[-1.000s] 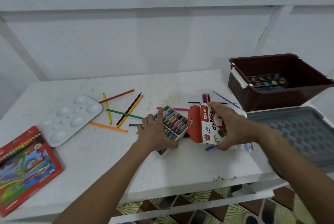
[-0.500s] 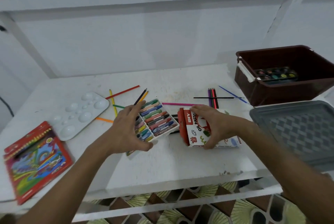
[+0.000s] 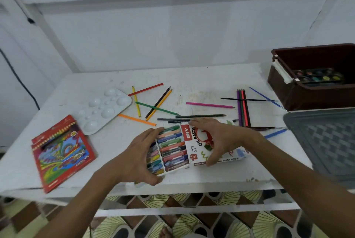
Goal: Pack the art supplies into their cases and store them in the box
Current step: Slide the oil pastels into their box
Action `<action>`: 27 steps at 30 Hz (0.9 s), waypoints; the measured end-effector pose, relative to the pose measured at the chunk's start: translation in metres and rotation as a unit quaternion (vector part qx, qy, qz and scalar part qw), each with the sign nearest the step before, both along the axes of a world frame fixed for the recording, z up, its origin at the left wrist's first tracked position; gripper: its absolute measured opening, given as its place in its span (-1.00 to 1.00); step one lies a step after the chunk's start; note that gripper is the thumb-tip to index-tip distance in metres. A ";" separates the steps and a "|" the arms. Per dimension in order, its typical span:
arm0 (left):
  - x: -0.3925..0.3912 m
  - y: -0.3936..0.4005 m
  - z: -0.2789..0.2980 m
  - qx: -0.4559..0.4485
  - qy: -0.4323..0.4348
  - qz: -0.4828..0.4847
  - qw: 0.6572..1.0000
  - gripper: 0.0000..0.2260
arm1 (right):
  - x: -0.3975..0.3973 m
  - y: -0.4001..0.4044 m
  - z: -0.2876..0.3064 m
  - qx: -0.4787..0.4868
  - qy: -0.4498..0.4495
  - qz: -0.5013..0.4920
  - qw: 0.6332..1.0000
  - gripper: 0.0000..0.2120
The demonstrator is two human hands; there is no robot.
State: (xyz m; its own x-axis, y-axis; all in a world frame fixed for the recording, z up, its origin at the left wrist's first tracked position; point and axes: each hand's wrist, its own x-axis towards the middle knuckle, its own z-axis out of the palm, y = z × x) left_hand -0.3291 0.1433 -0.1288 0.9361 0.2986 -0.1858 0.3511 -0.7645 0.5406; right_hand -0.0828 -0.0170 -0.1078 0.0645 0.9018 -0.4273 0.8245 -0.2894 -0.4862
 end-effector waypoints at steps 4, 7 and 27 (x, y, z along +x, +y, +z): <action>-0.004 -0.001 -0.003 -0.005 0.010 -0.014 1.000 0.09 | -0.008 0.001 -0.010 0.004 -0.006 0.011 1.000 0.17; -0.003 0.000 -0.002 0.010 0.014 -0.040 0.999 0.11 | -0.012 -0.002 -0.014 0.020 -0.017 0.023 0.999 0.16; 0.025 -0.006 -0.008 -0.003 0.020 -0.061 0.998 0.12 | -0.021 -0.018 -0.034 0.098 -0.066 0.025 0.993 0.16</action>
